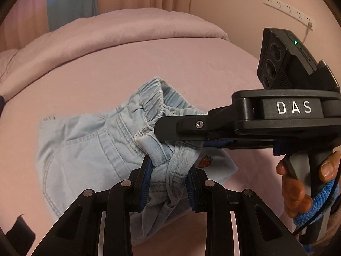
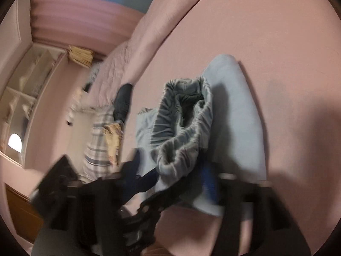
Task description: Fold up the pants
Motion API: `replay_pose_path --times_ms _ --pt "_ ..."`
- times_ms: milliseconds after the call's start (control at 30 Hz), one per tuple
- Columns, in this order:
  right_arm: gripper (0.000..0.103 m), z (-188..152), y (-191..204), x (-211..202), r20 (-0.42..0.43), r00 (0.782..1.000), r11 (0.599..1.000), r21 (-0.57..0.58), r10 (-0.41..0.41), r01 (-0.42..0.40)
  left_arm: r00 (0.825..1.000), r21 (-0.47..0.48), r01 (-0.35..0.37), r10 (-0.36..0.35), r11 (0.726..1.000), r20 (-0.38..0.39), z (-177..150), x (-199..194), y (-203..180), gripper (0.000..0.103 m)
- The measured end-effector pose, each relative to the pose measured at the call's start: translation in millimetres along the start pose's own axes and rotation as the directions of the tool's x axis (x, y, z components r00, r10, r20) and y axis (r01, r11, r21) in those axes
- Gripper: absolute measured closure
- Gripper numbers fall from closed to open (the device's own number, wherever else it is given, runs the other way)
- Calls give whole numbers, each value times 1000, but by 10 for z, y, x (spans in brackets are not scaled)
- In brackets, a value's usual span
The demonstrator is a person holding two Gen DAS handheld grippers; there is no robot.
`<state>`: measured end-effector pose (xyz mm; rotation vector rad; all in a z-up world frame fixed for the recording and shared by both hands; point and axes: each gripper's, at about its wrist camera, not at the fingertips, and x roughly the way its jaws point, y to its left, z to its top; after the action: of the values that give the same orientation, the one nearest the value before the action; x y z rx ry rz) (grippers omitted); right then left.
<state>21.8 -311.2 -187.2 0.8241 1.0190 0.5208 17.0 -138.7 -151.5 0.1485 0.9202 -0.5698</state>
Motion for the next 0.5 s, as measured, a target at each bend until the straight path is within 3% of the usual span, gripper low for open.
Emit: replay_pose_path --times_ms 167,233,300,333,433,500 --pt "70 23 91 -134 55 998 996 -85 -2 6 999 23 33 -33 999 29 57 -47 -109 75" --pt "70 12 69 -188 71 997 997 -80 -12 18 999 29 43 -44 999 15 42 9 -146 75" --pt "70 -3 -36 -212 72 997 997 -71 -25 30 999 30 47 -46 998 -30 41 175 -165 69" --pt "68 4 -101 -185 60 998 998 -57 -32 36 996 41 54 -51 998 -69 18 294 -182 57" --pt "53 26 -301 -63 42 992 993 -1 -116 116 995 71 39 -32 997 -94 -19 356 -221 54" --pt "53 15 -404 -122 46 995 994 60 -89 87 994 85 83 -77 993 -78 -42 176 -215 48"
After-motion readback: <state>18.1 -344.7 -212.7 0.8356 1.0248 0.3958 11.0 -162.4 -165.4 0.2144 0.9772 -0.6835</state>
